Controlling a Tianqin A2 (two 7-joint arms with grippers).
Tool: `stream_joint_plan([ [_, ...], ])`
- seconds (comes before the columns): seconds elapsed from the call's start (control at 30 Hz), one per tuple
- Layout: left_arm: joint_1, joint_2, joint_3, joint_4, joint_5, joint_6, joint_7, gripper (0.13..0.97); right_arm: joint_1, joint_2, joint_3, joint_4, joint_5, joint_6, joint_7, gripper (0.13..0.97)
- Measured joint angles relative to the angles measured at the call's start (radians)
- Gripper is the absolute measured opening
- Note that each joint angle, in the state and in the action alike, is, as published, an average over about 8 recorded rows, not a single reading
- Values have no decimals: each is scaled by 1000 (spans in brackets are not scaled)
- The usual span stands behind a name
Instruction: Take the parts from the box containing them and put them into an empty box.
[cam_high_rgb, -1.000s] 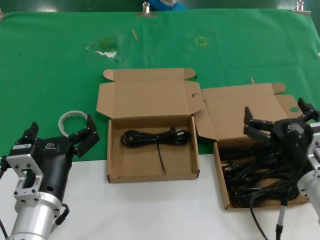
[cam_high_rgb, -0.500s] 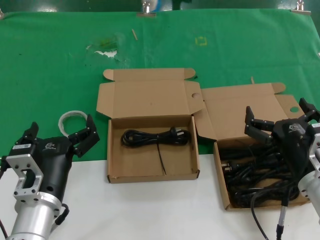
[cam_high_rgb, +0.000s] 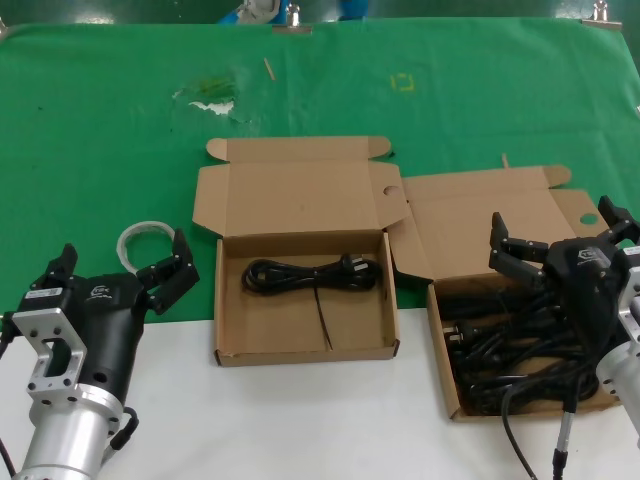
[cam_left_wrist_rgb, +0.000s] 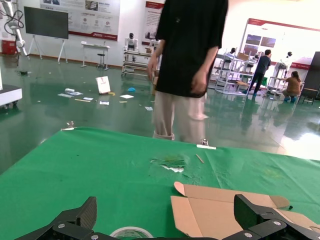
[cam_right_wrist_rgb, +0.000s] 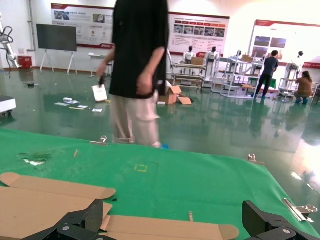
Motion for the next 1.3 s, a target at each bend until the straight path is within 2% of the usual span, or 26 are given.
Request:
stream_joint_plan([
  [1.3, 0, 0, 0, 0, 0, 0, 0, 966, 0, 0, 0, 0, 0, 0, 0, 966],
])
